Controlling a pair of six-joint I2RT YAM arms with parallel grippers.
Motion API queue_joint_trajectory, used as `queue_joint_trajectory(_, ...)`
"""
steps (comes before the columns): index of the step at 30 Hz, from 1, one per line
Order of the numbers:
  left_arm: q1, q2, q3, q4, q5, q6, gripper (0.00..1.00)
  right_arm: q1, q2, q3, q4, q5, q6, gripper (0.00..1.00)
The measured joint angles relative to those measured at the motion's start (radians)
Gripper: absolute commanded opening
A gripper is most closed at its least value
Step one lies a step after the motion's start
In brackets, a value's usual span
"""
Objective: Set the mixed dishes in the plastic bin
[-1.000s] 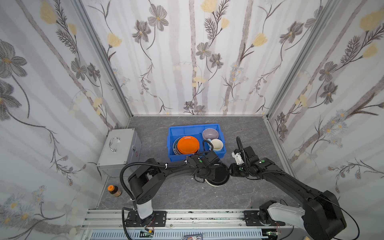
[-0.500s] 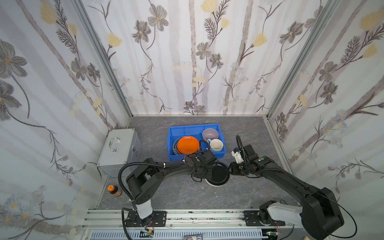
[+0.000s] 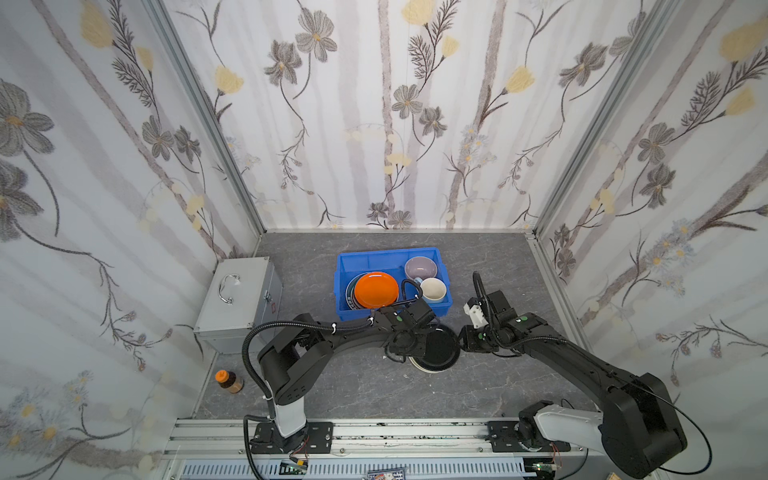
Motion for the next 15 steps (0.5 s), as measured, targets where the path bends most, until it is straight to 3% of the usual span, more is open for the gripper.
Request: queue_joint_trajectory(15, 0.000, 0.031, 0.051, -0.019, 0.020, 0.019, 0.40, -0.013, 0.001, -0.002, 0.003, -0.021, -0.004, 0.32)
